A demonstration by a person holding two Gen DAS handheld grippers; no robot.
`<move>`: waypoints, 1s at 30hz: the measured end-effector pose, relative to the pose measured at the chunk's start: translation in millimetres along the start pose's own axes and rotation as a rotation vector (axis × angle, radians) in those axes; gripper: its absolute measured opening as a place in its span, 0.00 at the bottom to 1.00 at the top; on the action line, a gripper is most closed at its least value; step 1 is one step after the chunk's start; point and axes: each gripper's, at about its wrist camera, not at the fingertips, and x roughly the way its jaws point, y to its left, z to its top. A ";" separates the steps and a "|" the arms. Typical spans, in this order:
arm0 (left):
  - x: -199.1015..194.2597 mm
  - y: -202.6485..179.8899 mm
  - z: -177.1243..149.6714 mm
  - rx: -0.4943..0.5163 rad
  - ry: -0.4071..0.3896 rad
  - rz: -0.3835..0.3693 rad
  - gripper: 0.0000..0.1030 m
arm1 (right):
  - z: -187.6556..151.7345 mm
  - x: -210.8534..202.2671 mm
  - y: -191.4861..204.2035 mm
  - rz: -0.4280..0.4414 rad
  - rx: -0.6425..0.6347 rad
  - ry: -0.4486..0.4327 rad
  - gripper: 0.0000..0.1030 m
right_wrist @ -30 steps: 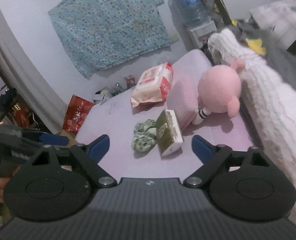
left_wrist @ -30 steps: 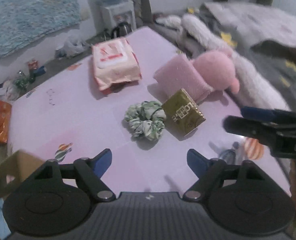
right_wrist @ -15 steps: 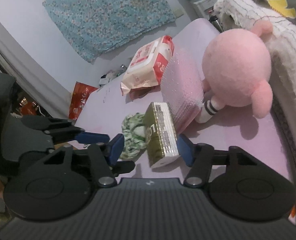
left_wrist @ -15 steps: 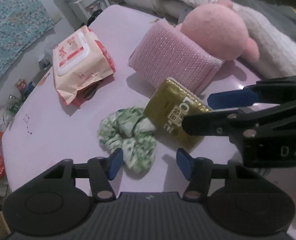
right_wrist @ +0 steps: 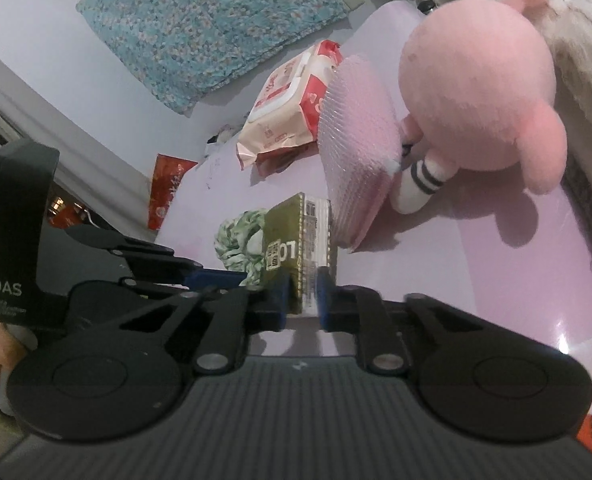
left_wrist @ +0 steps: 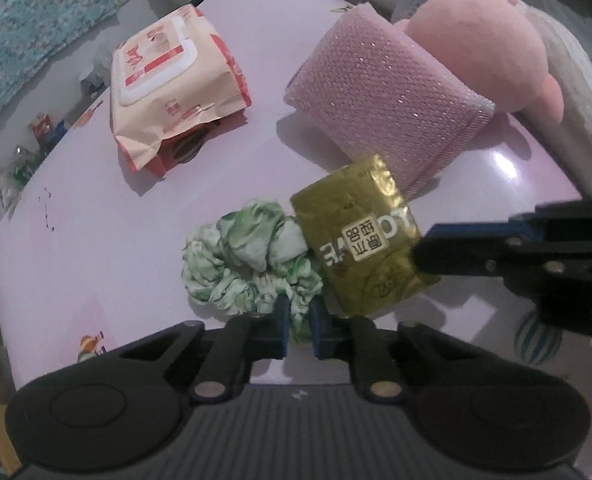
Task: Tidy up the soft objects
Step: 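Grasp the green scrunchie with the left tool while the right tool grasps the gold tissue pack, then carry the scrunchie and gold pack with both tools over the cardboard box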
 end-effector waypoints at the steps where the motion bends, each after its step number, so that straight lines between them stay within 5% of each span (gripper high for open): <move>1: -2.3 1.7 -0.1 -0.010 -0.001 -0.009 0.09 | -0.7 -1.9 0.2 0.007 0.008 -0.001 0.04; 7: -23.6 3.0 -6.2 -0.020 -0.018 -0.034 0.09 | -7.4 -27.5 10.8 0.017 0.000 -0.026 0.04; 10: -34.1 1.0 -11.8 -0.012 -0.027 -0.033 0.09 | -8.8 -36.6 11.6 -0.016 -0.021 -0.036 0.11; 14: -46.1 3.7 -15.9 -0.027 -0.044 -0.014 0.09 | -5.1 -25.0 15.5 -0.067 -0.061 -0.037 0.54; 18: -54.2 13.5 -17.4 -0.071 -0.053 0.012 0.08 | -3.0 -2.1 29.1 -0.101 -0.156 0.004 0.65; 25: -61.7 30.0 -19.1 -0.136 -0.066 0.022 0.08 | -8.0 31.8 48.2 -0.147 -0.260 0.074 0.66; 30: -65.4 36.0 -22.8 -0.170 -0.070 0.011 0.08 | -12.5 37.5 52.8 -0.195 -0.294 0.064 0.45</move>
